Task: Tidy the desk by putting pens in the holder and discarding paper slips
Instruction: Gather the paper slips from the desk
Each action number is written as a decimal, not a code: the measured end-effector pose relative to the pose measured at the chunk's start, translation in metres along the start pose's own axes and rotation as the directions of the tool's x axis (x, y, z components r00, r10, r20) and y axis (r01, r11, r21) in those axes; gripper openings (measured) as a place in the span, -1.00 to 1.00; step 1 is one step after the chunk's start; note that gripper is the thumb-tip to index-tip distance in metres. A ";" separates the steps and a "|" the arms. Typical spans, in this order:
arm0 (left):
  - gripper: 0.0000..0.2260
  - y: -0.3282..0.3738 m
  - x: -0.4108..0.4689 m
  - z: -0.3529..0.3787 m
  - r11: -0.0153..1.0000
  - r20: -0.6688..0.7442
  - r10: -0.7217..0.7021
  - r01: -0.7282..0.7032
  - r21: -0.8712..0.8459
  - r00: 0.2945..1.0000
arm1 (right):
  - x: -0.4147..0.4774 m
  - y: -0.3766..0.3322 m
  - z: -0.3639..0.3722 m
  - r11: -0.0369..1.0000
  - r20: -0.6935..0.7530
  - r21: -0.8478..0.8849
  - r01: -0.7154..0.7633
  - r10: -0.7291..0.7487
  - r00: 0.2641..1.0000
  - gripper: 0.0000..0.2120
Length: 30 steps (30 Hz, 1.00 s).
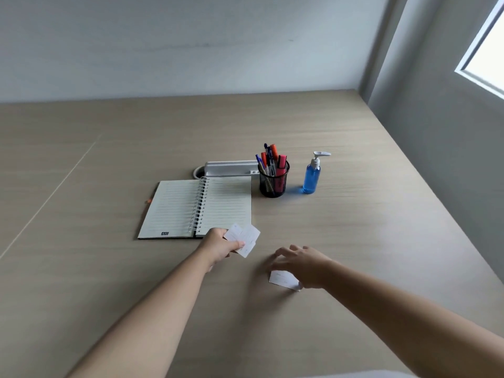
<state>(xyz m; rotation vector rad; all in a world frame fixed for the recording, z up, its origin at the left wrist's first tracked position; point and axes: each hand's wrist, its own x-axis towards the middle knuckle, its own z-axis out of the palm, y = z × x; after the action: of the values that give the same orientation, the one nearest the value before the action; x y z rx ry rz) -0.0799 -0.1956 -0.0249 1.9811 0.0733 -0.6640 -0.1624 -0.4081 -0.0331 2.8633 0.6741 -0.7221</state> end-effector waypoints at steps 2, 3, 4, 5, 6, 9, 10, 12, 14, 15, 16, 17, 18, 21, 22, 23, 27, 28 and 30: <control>-0.87 -0.003 -0.003 0.001 1.000 -0.017 -0.007 0.007 -0.006 1.000 | 0.002 0.001 0.001 1.000 -0.029 0.017 0.001 0.000 1.000 -0.30; -0.87 -0.005 -0.004 0.001 1.000 -0.022 -0.010 0.010 -0.007 1.000 | 0.002 0.001 0.002 1.000 -0.040 0.022 0.000 0.001 0.999 -0.32; -0.89 -0.007 -0.006 0.002 1.000 -0.023 -0.013 0.013 -0.009 1.000 | 0.003 0.001 0.001 1.000 -0.046 0.021 -0.001 0.002 0.999 -0.33; -0.87 -0.009 -0.008 0.002 1.000 -0.024 -0.015 0.014 -0.011 1.000 | 0.004 0.001 0.001 1.000 -0.045 0.017 -0.003 0.003 0.999 -0.32; -0.84 -0.010 -0.010 0.003 1.000 -0.027 -0.018 0.018 -0.014 0.999 | 0.005 0.000 0.001 1.000 -0.037 0.012 -0.005 0.005 0.999 -0.29; -0.82 -0.013 -0.013 0.004 1.000 -0.030 -0.022 0.022 -0.007 0.999 | 0.007 -0.002 -0.001 1.000 -0.002 -0.023 -0.001 0.001 1.000 -0.21; -0.84 -0.014 -0.013 0.004 1.000 -0.026 -0.022 0.021 -0.004 0.999 | 0.007 -0.004 -0.003 0.999 -0.001 -0.044 -0.001 0.001 1.000 -0.22; -0.86 -0.016 -0.014 0.002 1.000 -0.017 -0.016 0.016 0.009 1.000 | 0.008 -0.007 -0.006 0.998 -0.014 -0.066 -0.005 0.004 1.000 -0.30; -0.83 -0.018 -0.013 0.000 1.000 -0.007 -0.015 0.015 0.023 1.000 | 0.009 -0.010 -0.006 0.998 -0.030 -0.068 -0.014 0.012 0.999 -0.42; -0.82 -0.018 -0.013 -0.002 0.999 0.001 -0.015 0.015 0.031 1.000 | 0.010 -0.012 -0.005 0.997 -0.040 -0.069 -0.027 0.025 0.999 -0.48; -0.81 -0.018 -0.012 -0.005 0.999 0.008 -0.012 0.012 0.039 1.000 | 0.011 -0.013 -0.005 0.997 -0.048 -0.063 -0.045 0.042 0.998 -0.53; -0.82 -0.017 -0.012 -0.008 0.999 0.016 -0.008 0.007 0.045 1.000 | 0.012 -0.013 -0.004 0.997 -0.052 -0.034 -0.068 0.066 0.996 -0.56; -0.81 -0.016 -0.010 -0.011 0.999 0.028 -0.001 0.000 0.052 1.000 | 0.013 -0.013 -0.004 0.995 -0.056 0.027 -0.098 0.099 0.993 -0.59; -0.76 -0.016 -0.007 -0.021 0.995 0.084 0.019 -0.027 0.093 0.996 | 0.006 -0.012 -0.005 0.901 -0.048 0.350 -0.256 0.290 0.956 -0.72; -0.74 -0.016 -0.005 -0.023 0.993 0.112 0.027 -0.040 0.113 0.993 | 0.001 -0.012 -0.003 0.814 -0.056 0.495 -0.304 0.379 0.924 -0.78; -0.74 -0.016 -0.004 -0.025 0.989 0.143 0.036 -0.055 0.135 0.989 | -0.006 -0.013 -0.001 0.697 -0.056 0.634 -0.335 0.473 0.879 -0.82; -0.91 -0.006 0.002 -0.020 0.969 0.266 0.072 -0.131 0.208 0.961 | -0.038 -0.025 0.017 0.188 0.055 0.934 -0.303 0.765 0.642 -0.90; -0.94 -0.002 0.003 -0.015 0.964 0.297 0.085 -0.154 0.217 0.951 | -0.047 -0.028 0.021 0.097 0.080 0.960 -0.265 0.807 0.585 -0.87; -0.92 0.006 0.001 0.003 0.952 0.366 0.109 -0.202 0.228 0.924 | -0.067 -0.035 0.032 -0.029 0.140 0.974 -0.226 0.858 0.493 -0.76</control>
<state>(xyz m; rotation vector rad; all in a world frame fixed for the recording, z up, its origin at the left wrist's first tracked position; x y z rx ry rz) -0.0779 -0.2010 -0.0218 2.0595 -0.4065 -0.9489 -0.2442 -0.4099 -0.0298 3.7213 -1.7713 -0.0005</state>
